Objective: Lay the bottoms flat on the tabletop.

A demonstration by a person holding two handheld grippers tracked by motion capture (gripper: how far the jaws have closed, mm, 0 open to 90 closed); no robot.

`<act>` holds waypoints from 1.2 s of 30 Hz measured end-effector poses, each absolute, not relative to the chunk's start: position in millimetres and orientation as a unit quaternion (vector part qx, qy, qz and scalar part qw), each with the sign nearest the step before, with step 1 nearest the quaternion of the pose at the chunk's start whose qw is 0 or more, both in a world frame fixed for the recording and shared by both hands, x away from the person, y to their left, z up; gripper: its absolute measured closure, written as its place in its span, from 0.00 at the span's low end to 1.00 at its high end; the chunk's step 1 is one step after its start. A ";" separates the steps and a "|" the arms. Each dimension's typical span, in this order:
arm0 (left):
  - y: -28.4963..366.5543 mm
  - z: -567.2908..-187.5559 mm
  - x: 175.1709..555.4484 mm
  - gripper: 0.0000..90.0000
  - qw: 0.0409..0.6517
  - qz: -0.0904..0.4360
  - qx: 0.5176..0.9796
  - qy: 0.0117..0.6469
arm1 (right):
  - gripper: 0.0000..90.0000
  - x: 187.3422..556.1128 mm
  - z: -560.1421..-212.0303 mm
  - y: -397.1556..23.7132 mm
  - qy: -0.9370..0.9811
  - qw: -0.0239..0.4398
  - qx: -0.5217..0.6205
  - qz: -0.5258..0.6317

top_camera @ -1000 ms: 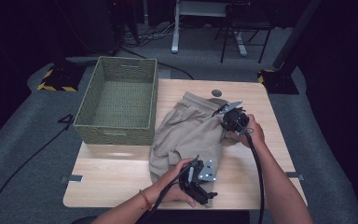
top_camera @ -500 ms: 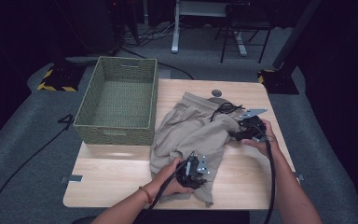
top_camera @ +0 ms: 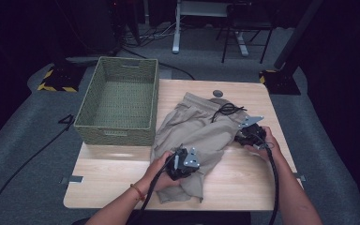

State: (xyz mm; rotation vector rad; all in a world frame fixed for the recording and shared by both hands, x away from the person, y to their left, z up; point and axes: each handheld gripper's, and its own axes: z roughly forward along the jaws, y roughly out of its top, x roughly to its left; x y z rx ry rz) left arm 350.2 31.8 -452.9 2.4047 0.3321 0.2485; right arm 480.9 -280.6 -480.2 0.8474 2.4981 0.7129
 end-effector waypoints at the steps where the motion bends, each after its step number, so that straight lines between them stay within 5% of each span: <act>1: 43.2 -444.4 350.1 1.00 0.364 0.108 0.914 0.142 | 0.87 480.4 -478.9 -282.4 0.896 0.206 0.303 0.251; 4: 58.7 -430.5 349.7 1.00 0.383 0.125 0.902 0.154 | 0.94 475.4 -470.0 -288.2 0.898 0.209 0.298 0.248; 14: 96.4 -400.3 361.2 1.00 0.427 0.135 0.869 0.211 | 0.94 461.1 -417.2 -320.5 0.877 0.197 0.321 0.298; 18: 85.4 -414.6 369.5 1.00 0.388 0.144 0.885 0.214 | 0.86 466.7 -413.8 -321.0 0.860 0.232 0.354 0.287; 22: 78.5 -429.9 377.4 1.00 0.370 0.137 0.892 0.219 | 0.85 480.3 -424.5 -324.7 0.845 0.217 0.384 0.302; 29: 74.2 -450.4 376.6 1.00 0.358 0.124 0.899 0.218 | 0.62 501.8 -443.7 -347.2 0.801 0.185 0.465 0.327; 31: 75.2 -449.3 372.8 1.00 0.371 0.122 0.896 0.212 | 0.55 495.3 -441.8 -348.5 0.803 0.209 0.463 0.311; 36: 68.4 -425.9 351.4 1.00 0.413 0.116 0.887 0.171 | 0.57 476.0 -422.1 -340.9 0.806 0.258 0.428 0.316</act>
